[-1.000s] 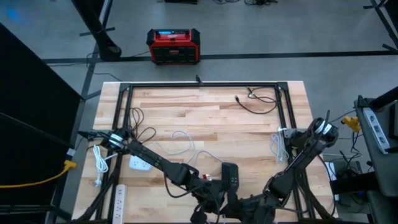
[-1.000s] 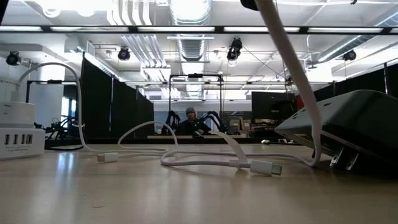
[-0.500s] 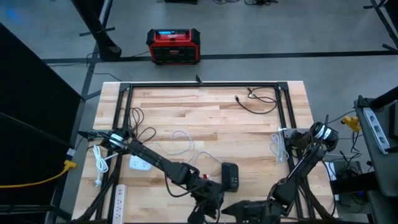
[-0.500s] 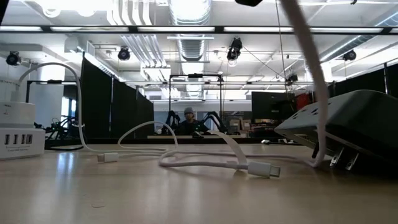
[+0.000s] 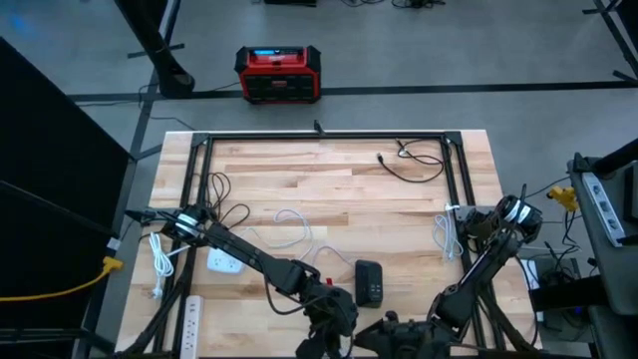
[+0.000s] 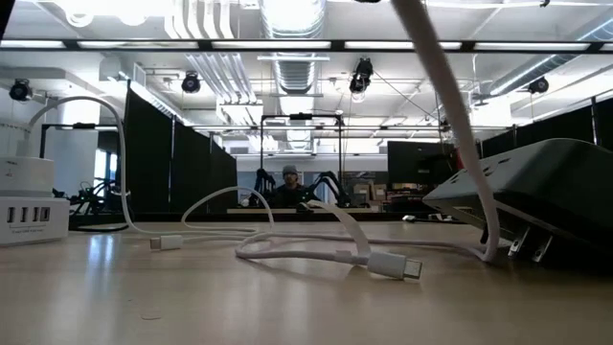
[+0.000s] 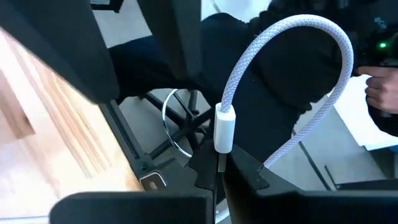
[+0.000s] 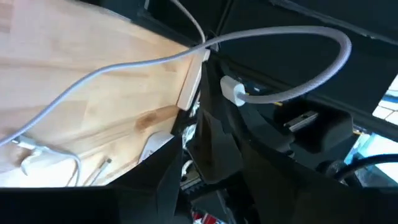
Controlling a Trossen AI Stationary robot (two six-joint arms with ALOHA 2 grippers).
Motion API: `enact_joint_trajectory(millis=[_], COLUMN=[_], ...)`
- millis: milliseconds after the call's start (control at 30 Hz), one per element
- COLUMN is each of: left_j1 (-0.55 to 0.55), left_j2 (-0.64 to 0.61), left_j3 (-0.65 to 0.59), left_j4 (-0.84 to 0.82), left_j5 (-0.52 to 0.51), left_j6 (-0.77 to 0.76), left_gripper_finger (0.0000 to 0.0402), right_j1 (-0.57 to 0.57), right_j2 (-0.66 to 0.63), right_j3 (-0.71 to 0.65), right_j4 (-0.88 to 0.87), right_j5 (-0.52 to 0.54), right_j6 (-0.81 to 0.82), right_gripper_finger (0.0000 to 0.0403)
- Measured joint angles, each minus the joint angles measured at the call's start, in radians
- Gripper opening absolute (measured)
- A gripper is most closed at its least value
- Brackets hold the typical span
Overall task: Insert USB
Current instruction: Insert the purple charger cable into the black outlet extension
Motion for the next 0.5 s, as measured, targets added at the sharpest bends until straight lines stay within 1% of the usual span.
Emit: enact_joint_trajectory(millis=[133, 200, 367, 500], left_j1=[0.000, 0.001, 0.004, 0.009], left_j2=[-0.001, -0.001, -0.001, -0.001], left_j3=[0.000, 0.000, 0.000, 0.000], left_j4=[-0.026, -0.044, -0.049, -0.051], left_j5=[0.021, 0.032, 0.033, 0.037], left_j6=[-0.012, -0.019, -0.024, -0.041], left_gripper_finger=[0.0000, 0.0000, 0.0000, 0.0000], right_j1=[-0.004, -0.004, -0.018, -0.025], right_j2=[0.000, 0.000, 0.038, 0.106], right_j3=[0.009, 0.019, 0.073, 0.148], right_j4=[0.003, 0.004, 0.003, -0.086], right_j5=[-0.081, -0.101, -0.123, -0.123], right_j6=[-0.004, -0.020, -0.066, -0.119], right_gripper_finger=[0.0164, 0.0172, 0.0180, 0.0177])
